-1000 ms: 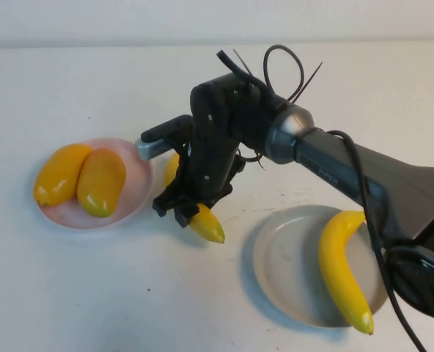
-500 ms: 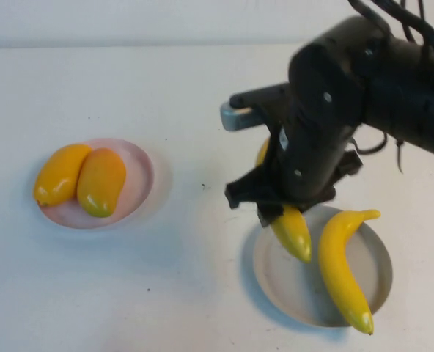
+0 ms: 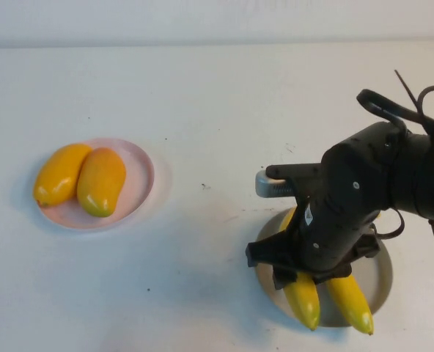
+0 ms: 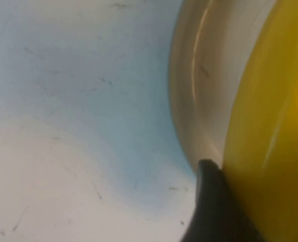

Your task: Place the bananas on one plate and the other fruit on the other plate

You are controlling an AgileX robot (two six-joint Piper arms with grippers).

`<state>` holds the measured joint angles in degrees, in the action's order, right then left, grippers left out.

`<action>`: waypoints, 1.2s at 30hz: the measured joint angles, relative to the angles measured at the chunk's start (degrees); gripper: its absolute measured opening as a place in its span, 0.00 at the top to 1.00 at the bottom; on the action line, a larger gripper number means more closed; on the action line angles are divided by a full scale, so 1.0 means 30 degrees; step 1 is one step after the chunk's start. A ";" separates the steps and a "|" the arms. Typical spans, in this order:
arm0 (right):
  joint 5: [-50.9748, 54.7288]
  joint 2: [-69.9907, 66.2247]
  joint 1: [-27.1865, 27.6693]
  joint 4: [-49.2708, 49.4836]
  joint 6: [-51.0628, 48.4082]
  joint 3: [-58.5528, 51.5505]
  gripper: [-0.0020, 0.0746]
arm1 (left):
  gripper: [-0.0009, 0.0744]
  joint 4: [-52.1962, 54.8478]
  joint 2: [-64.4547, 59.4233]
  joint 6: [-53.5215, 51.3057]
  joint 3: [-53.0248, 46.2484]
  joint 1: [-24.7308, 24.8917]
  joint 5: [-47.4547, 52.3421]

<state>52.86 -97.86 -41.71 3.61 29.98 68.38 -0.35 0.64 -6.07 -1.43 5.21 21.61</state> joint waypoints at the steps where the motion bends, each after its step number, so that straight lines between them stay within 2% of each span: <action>1: 0.0000 -0.0200 0.0011 0.0132 0.0000 0.0000 0.54 | 0.99 0.0000 0.0000 0.0000 0.0000 0.0000 0.0000; 10: 0.0106 -0.0864 0.0044 0.0608 -0.0036 0.0000 0.42 | 0.99 0.0000 0.0000 0.0000 0.0000 0.0000 0.0000; 15: 0.1246 0.0326 0.0044 0.0608 -0.0805 0.0000 0.43 | 0.99 0.0000 0.0000 0.0000 0.0000 0.0000 0.0000; 18: 0.2426 0.1961 0.0044 0.0608 -0.1523 -0.0066 0.52 | 0.99 0.0000 0.0000 0.0000 0.0000 0.0000 0.0000; 25: 0.5134 0.5882 0.0044 0.0568 -0.3614 -0.0815 0.90 | 0.99 0.0000 0.0000 0.0000 0.0000 0.0000 0.0000; 29: 0.5539 0.7980 0.0044 -0.0147 -0.3971 -0.1522 0.97 | 0.99 0.0000 0.0000 0.0000 0.0000 0.0000 0.0000; 36: 0.5135 1.2237 0.0044 -0.1205 -0.5211 -0.4048 0.99 | 0.99 0.0000 0.0000 0.0000 0.0000 0.0000 0.0000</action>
<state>68.27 -61.15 -41.58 0.00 14.34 56.23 -0.35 0.64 -6.07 -1.43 5.21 21.61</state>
